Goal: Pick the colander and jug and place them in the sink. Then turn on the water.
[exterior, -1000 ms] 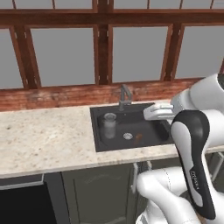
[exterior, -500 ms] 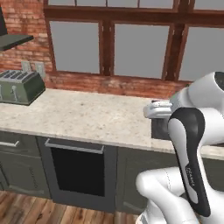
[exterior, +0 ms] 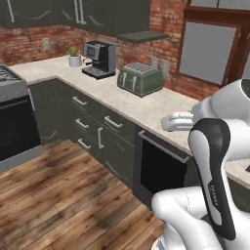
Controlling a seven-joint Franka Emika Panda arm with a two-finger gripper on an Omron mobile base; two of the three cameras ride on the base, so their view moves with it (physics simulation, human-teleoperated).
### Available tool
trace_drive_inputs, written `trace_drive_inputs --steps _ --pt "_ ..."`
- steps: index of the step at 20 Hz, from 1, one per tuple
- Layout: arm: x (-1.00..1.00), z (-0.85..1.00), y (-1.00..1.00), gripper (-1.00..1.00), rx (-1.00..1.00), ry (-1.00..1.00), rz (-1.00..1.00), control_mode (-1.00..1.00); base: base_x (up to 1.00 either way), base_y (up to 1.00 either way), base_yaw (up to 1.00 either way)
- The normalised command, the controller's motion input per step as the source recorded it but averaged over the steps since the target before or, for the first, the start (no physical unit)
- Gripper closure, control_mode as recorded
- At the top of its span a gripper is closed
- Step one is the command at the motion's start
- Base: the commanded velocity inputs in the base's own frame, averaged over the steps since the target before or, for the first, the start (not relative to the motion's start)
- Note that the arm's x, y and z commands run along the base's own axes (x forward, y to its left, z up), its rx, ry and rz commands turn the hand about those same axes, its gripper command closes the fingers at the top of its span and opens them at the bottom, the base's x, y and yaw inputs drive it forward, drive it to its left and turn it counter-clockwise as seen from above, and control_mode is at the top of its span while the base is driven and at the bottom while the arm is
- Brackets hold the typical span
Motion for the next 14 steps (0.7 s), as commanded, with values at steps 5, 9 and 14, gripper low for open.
trace_drive_inputs --steps 5,9,14 --pt "0.00 0.00 0.00 -1.00 0.00 0.00 0.00 1.00 0.00 -0.11 1.00" --pt "0.00 0.00 0.00 -1.00 0.00 0.00 0.00 1.00 -0.01 -0.21 1.00" --pt "0.00 0.00 0.00 -1.00 0.00 0.00 0.00 1.00 0.00 -0.28 0.92"
